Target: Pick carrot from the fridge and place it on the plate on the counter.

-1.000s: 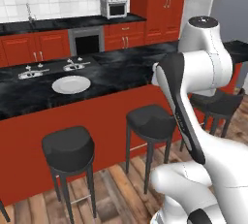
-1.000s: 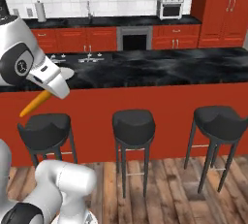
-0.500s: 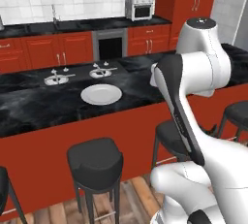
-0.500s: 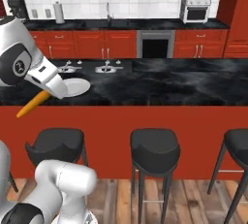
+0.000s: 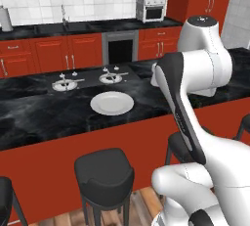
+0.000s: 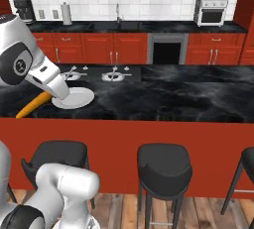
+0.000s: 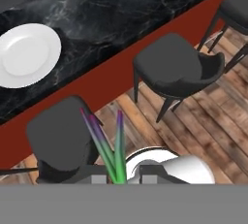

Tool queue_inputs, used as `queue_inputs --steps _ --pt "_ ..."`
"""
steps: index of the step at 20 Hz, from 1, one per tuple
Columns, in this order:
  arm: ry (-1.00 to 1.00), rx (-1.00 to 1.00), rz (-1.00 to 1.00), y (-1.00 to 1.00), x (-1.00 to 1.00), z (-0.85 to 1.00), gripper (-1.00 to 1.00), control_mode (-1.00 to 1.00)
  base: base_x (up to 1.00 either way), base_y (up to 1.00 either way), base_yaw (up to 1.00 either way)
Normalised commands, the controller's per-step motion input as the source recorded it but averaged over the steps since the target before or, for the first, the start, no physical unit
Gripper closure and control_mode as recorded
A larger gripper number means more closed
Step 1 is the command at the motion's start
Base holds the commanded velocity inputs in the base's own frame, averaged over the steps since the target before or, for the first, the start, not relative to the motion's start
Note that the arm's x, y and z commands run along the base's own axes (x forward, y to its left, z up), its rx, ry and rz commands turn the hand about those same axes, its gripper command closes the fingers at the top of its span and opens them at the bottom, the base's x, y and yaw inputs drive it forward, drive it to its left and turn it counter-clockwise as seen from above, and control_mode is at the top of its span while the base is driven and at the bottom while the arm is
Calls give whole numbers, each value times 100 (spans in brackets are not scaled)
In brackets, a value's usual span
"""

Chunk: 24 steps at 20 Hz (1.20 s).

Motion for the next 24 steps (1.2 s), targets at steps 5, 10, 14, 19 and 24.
queue_inputs --steps 5,10,14,19,24 --pt "0 0 0 0 0 0 100 100 32 15 6" --pt "0 0 9 12 38 -6 100 -100 0 0 0" --pt "2 0 17 51 84 -22 100 -100 0 0 0" --pt "11 0 11 60 91 -28 100 -100 0 0 0" --pt "17 0 10 12 96 -42 100 -100 0 0 0"
